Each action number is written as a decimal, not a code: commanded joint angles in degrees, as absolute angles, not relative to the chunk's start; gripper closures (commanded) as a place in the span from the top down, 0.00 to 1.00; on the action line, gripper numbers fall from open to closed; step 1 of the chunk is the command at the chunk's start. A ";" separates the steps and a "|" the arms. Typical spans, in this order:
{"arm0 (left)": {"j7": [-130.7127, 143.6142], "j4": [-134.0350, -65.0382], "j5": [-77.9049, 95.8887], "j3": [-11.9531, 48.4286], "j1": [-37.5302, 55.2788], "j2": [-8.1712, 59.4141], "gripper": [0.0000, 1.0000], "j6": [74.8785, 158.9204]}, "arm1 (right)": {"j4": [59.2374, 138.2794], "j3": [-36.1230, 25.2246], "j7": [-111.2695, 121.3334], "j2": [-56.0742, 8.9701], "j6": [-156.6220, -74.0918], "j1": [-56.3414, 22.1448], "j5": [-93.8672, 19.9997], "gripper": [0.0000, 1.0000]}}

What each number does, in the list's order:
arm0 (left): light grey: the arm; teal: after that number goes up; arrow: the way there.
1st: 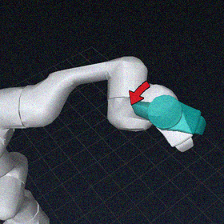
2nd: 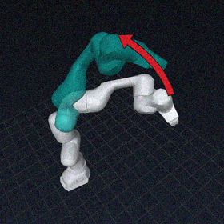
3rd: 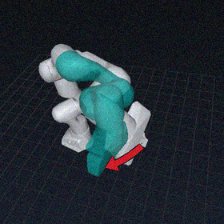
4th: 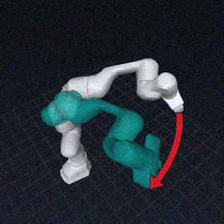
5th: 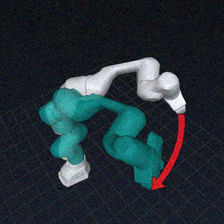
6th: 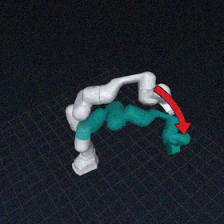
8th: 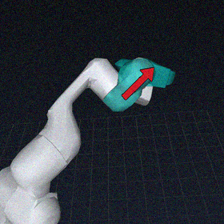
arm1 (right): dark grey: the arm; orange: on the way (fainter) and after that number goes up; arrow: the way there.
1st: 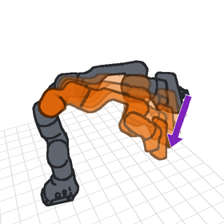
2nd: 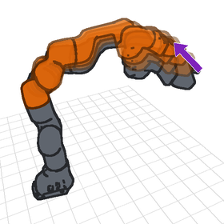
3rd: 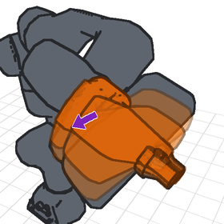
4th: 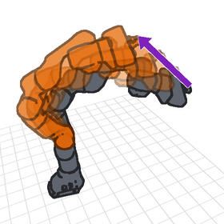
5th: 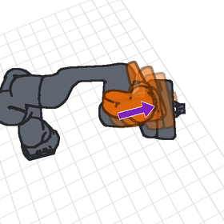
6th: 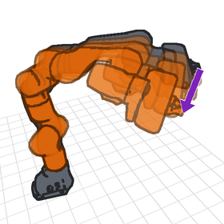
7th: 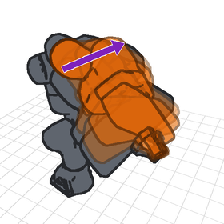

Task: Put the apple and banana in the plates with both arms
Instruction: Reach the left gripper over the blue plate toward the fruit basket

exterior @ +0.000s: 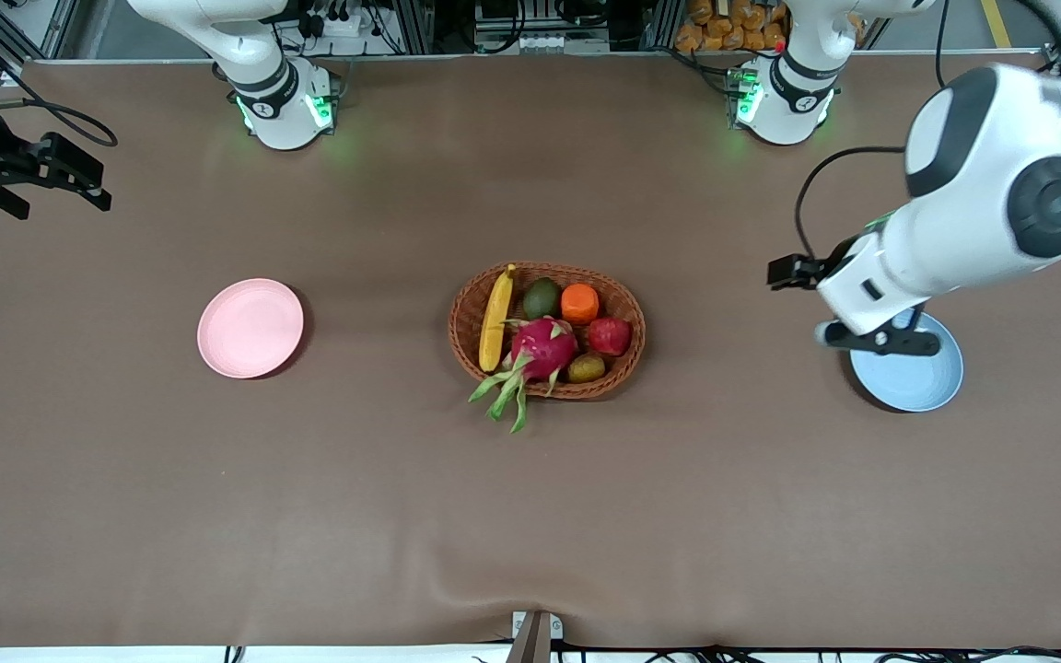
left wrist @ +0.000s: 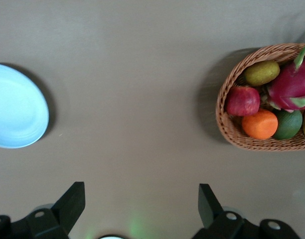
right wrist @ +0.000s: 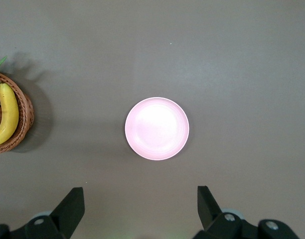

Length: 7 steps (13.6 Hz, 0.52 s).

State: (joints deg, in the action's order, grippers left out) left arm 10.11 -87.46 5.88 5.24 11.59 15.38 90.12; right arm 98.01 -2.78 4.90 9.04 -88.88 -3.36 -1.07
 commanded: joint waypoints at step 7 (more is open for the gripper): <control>18.46 -86.22 7.82 5.27 20.91 26.97 1.00 99.75 | 96.15 -3.08 5.45 7.82 -87.80 -3.78 -1.76 1.00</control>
